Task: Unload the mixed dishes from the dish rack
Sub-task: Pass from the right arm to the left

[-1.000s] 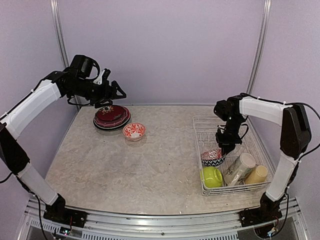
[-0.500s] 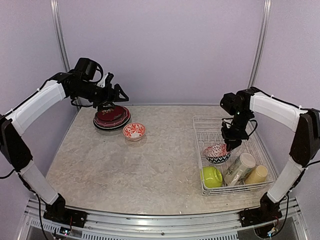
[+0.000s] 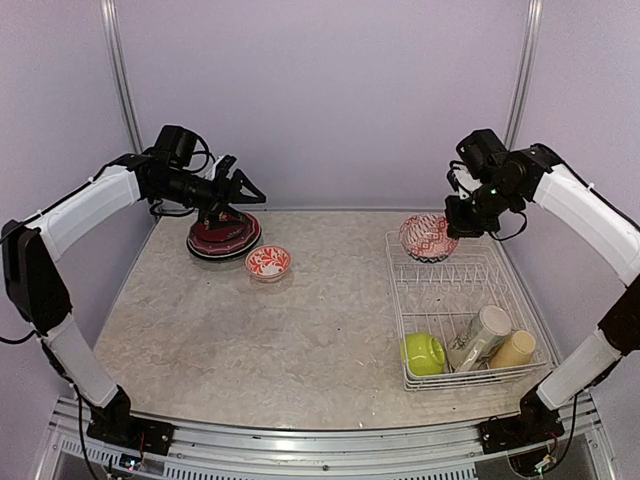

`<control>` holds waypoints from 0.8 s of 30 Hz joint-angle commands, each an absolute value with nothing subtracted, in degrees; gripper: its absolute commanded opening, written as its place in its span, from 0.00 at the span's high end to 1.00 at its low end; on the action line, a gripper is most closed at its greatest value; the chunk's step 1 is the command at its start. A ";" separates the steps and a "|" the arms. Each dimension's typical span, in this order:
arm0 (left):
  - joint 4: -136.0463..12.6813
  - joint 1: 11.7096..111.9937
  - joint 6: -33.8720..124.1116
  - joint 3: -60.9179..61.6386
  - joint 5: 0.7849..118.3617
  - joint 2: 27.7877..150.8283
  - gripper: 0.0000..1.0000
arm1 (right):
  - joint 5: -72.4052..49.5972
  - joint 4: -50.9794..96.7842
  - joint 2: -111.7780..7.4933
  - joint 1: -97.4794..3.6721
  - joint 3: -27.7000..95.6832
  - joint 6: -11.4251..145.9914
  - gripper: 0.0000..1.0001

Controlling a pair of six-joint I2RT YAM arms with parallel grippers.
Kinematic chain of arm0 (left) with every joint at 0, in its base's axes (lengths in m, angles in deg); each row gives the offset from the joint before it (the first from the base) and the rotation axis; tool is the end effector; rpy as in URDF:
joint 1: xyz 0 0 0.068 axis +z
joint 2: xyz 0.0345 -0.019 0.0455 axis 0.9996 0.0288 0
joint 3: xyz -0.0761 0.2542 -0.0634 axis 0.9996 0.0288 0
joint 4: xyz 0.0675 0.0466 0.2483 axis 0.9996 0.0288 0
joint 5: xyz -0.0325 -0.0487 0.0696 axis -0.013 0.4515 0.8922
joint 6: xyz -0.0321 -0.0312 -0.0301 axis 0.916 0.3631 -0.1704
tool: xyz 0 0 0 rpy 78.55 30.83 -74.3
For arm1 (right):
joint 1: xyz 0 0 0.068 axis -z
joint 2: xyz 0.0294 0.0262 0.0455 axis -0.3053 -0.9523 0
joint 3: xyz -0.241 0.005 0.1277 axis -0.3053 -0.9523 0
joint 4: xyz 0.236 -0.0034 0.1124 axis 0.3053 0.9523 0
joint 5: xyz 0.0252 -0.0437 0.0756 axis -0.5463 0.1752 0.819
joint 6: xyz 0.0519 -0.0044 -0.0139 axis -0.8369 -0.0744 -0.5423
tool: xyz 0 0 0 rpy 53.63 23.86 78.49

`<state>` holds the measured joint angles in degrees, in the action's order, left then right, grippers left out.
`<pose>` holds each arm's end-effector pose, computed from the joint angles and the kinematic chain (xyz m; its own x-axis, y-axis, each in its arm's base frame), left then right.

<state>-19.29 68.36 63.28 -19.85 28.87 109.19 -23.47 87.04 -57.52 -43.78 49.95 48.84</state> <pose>0.3366 -0.1462 0.3543 -0.9041 -0.0815 -0.4194 0.2857 0.6145 -0.7353 0.2687 0.1281 0.3643 -0.8726 0.0476 -0.4861 -0.0329 0.9872 0.1558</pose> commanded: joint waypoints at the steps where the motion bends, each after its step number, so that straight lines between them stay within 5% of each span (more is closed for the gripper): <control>1: -22.53 68.17 65.44 -18.19 22.29 111.06 0.16 | -30.47 70.25 -58.59 -49.13 51.24 46.37 1.00; 12: -19.28 64.18 62.03 -19.42 32.18 112.16 0.19 | -38.98 58.30 -78.57 -62.31 64.03 41.19 1.00; 24: -14.35 61.37 60.19 -21.67 43.96 116.15 0.37 | -37.70 61.94 -92.08 -68.56 79.84 41.25 1.00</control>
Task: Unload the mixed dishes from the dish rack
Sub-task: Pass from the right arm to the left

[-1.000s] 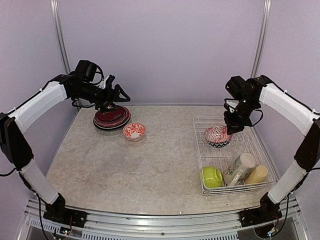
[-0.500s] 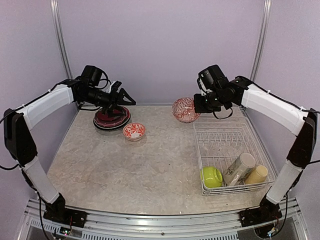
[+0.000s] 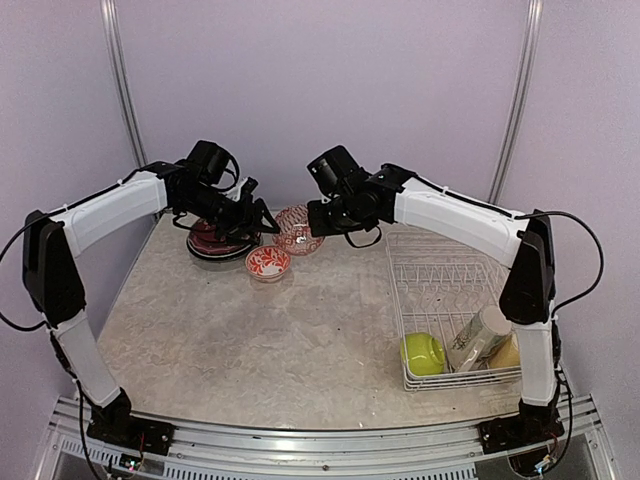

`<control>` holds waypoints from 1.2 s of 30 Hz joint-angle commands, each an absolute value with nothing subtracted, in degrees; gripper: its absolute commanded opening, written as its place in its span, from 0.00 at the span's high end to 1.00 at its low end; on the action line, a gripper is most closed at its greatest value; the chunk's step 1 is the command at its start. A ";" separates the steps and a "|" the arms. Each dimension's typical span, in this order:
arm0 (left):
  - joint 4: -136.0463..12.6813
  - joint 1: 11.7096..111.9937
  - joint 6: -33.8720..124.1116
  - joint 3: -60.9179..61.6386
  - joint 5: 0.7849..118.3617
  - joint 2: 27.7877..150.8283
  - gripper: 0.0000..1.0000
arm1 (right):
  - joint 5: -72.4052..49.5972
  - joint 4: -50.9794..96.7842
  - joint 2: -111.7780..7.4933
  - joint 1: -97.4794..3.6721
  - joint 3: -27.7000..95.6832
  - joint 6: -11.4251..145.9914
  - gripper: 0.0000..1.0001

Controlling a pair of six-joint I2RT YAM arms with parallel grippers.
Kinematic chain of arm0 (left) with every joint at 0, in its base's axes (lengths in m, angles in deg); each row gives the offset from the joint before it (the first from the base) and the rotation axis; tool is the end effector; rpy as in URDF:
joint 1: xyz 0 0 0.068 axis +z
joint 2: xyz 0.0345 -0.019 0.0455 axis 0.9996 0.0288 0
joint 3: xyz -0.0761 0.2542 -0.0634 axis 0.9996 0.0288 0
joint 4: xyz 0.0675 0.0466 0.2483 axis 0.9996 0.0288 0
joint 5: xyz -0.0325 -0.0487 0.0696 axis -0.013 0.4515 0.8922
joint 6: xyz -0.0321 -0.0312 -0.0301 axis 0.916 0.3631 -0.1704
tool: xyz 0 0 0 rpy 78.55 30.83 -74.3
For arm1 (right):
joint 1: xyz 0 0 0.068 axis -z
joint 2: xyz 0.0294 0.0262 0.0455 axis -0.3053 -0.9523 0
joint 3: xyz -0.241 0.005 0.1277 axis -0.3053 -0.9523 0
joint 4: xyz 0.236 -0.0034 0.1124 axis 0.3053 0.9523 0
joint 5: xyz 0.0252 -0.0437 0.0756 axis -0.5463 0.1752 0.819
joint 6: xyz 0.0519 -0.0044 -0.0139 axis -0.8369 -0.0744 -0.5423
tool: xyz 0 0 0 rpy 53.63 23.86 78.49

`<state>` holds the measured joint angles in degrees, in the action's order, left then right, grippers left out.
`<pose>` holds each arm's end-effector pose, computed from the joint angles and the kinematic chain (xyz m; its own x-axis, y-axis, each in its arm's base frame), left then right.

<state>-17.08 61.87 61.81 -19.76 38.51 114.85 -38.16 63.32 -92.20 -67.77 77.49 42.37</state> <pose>0.3390 -0.1882 0.3133 -0.9284 0.0011 -0.3717 0.2543 0.7312 -0.6330 0.3188 0.3618 0.3174 -0.6727 -0.0287 -0.7394 -0.2541 0.9474 0.1945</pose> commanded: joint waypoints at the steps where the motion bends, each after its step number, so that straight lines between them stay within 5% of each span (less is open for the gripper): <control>1: -14.43 61.37 60.13 -21.62 44.05 116.26 0.38 | -37.30 61.53 -92.12 -68.70 79.75 41.23 1.00; 7: -14.41 61.07 59.98 -21.77 44.90 117.75 0.61 | -34.06 57.38 -92.09 -69.48 77.15 40.75 1.00; 22: -11.70 60.07 58.87 -23.70 47.54 120.01 0.79 | -35.13 59.02 -97.19 -71.63 82.87 39.95 1.00; 28: -11.02 60.05 58.56 -24.09 47.47 120.42 1.00 | -34.16 59.45 -98.29 -71.90 84.45 40.94 1.00; 32: -11.07 60.41 58.37 -23.77 48.60 120.41 1.00 | -34.06 61.14 -98.17 -71.92 84.59 41.24 0.83; 36: -11.16 61.28 58.85 -23.78 48.42 120.73 1.00 | -37.43 63.11 -95.66 -71.84 82.46 42.01 0.46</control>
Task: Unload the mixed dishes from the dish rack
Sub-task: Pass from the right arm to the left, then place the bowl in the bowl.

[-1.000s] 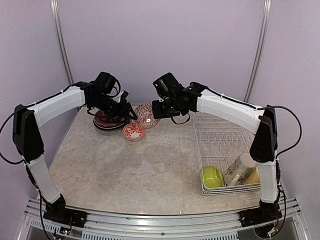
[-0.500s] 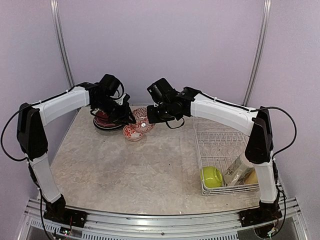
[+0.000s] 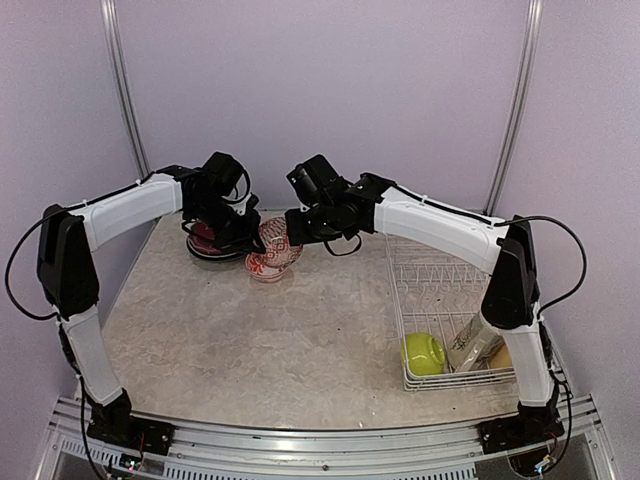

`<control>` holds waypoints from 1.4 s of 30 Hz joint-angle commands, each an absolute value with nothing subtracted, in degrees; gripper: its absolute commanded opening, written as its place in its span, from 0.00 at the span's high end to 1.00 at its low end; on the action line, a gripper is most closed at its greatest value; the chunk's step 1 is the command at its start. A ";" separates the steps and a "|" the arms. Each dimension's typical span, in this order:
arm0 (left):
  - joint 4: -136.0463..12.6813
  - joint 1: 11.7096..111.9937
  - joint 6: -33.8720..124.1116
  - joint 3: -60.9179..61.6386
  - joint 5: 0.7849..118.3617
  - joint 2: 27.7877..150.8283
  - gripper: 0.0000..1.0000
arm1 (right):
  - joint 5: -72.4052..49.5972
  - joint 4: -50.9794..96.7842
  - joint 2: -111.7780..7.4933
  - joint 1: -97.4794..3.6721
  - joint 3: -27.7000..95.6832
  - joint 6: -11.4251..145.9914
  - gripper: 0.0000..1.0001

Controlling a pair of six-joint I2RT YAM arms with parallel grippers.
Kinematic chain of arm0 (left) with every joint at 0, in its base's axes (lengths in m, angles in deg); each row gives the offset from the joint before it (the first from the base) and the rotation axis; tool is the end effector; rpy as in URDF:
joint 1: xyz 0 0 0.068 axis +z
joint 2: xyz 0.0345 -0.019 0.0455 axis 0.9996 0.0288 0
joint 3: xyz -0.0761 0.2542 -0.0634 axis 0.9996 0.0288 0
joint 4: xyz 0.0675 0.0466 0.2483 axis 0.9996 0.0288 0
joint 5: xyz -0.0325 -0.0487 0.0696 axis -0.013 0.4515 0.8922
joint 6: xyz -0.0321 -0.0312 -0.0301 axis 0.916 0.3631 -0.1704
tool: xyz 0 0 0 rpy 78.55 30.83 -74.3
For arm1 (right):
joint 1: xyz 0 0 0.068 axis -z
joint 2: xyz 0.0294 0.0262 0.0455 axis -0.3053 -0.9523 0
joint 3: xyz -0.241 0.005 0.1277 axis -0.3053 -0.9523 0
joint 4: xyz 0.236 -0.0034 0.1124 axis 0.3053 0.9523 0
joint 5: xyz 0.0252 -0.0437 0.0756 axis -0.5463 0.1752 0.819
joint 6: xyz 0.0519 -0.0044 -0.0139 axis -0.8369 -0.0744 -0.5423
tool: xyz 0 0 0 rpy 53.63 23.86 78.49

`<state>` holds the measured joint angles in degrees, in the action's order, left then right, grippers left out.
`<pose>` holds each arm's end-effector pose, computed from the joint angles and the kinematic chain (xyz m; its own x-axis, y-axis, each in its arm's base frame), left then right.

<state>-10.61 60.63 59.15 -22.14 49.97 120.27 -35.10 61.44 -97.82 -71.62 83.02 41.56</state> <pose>0.3485 -0.1954 0.2818 -0.9448 0.0317 -0.3261 0.1856 0.8721 -0.4529 0.3066 0.4030 0.3047 -0.6791 -0.0534 -0.7321 -0.3416 0.9058 0.2508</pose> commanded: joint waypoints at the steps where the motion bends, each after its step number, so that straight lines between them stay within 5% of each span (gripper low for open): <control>1: -11.14 61.62 58.85 -23.65 48.87 120.71 1.00 | -38.32 64.21 -94.74 -71.80 81.88 41.94 0.37; 6: -9.81 63.65 58.97 -24.98 50.95 122.59 1.00 | -40.34 63.27 -87.07 -71.74 73.61 44.71 0.16; 26: 0.60 68.15 57.74 -40.61 54.82 140.85 0.97 | -48.96 51.89 -49.69 -71.74 32.30 39.91 0.11; 31: 1.22 68.06 57.24 -41.40 54.24 141.99 0.91 | -50.32 51.08 -46.43 -71.67 31.05 39.97 0.10; 42: 0.74 68.18 56.59 -39.86 54.95 137.99 0.60 | -53.30 55.80 -46.14 -71.74 32.14 40.81 0.02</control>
<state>0.08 68.34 57.22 -39.52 54.18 141.32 -50.57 52.61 -46.85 -71.62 31.63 40.58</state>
